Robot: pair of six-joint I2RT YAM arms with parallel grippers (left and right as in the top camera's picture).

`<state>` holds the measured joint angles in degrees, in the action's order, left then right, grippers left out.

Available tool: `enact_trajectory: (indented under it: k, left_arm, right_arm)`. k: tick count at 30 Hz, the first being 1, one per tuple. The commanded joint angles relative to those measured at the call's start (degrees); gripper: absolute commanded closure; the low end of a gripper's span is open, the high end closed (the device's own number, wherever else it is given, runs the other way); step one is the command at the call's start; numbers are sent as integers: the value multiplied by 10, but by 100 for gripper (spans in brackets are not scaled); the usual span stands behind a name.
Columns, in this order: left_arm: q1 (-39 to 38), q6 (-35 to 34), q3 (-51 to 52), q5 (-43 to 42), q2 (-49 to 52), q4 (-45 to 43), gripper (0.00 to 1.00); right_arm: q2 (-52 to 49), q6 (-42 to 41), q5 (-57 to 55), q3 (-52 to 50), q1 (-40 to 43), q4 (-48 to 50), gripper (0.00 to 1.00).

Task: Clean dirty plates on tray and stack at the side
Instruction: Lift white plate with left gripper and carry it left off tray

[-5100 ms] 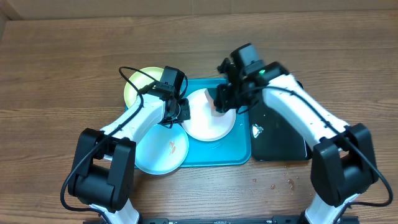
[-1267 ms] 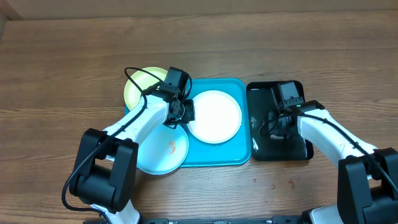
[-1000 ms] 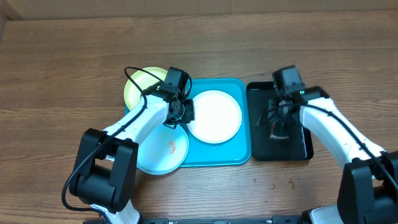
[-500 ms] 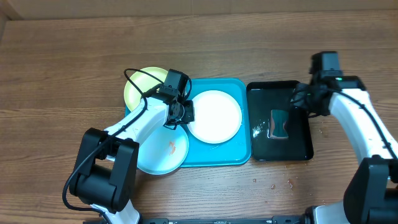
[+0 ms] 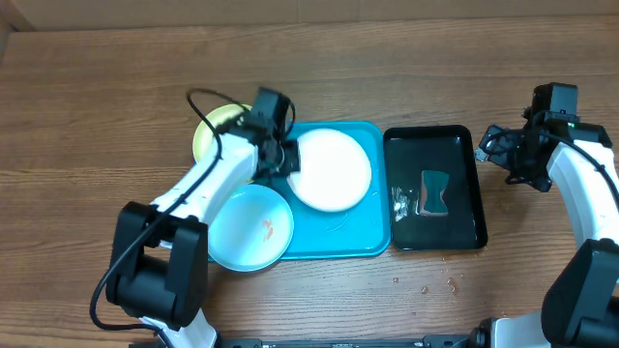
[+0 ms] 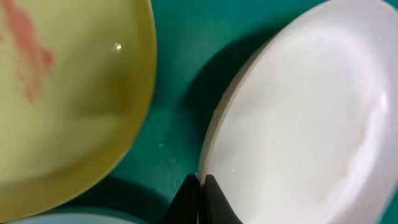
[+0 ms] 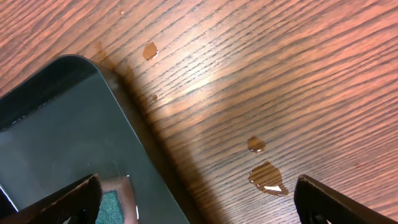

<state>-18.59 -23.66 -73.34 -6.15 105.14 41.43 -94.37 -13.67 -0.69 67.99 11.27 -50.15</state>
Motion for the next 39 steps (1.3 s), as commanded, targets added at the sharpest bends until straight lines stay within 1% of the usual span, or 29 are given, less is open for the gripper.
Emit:
enact_trajectory:
  k: [1,4,8,12,16,23,28,31,34,36,39]
  left_arm:
    - [11,29,-76,4,-6,26,96]
    - [11,45,-115,5,-6,43,96]
    - [9,44,-155,8,-6,55,96]
    - [0,40,-177,3,-6,50,96]
    - [-24,40,-177,12,-6,28,96]
    - [-103,40,-178,124,-6,-15,96]
    - [-172,52,-178,239,-6,-48,96]
    - [-209,85,-179,306,-6,-65,96]
    - [-250,120,-184,390,-6,-75,96]
    - [-283,155,-186,459,-6,-91,96]
    - [-322,201,-187,539,-6,-121,96]
  right_arm:
    - [1,-2,4,11,2,3,0]
    - [1,-2,4,11,2,3,0]
    - [1,-2,4,11,2,3,0]
    - [1,-2,4,11,2,3,0]
    - [1,-2,4,11,2,3,0]
    - [1,-2,4,11,2,3,0]
    - [1,-2,4,11,2,3,0]
    - [1,-2,4,11,2,3,0]
    - [1,-2,4,11,2,3,0]
    - [1,-2,4,11,2,3,0]
    - [1,-2,4,11,2,3,0]
